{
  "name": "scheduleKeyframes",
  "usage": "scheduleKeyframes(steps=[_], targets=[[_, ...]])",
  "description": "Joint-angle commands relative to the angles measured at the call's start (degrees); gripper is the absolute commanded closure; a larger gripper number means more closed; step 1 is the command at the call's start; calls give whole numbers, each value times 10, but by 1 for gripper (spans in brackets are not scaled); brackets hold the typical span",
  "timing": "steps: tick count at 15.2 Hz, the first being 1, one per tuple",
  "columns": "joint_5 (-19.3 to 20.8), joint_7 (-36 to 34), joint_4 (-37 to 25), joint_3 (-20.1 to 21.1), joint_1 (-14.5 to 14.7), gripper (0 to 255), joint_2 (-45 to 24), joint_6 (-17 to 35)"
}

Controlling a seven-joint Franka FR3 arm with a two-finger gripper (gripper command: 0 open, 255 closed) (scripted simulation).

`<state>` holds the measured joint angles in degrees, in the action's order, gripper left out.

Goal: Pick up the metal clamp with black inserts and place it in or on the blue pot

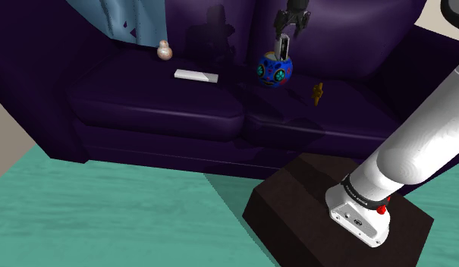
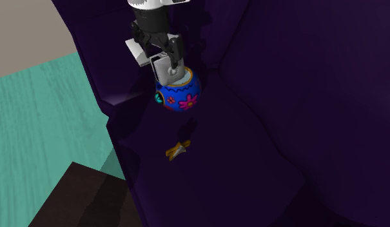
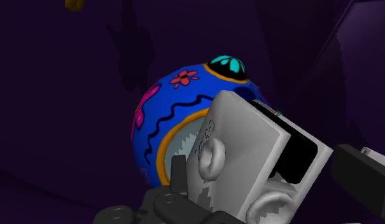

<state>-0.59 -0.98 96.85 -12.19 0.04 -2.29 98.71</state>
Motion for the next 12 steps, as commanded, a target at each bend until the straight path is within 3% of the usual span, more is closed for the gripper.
scheduleKeyframes(steps=[1, 4, 12], targets=[[0, 0, -22, 0, 0, 0, -2, -20], [-3, 2, -89, -1, -1, 0, -13, -77], [-3, 2, -89, -1, -1, 0, -12, -76]])
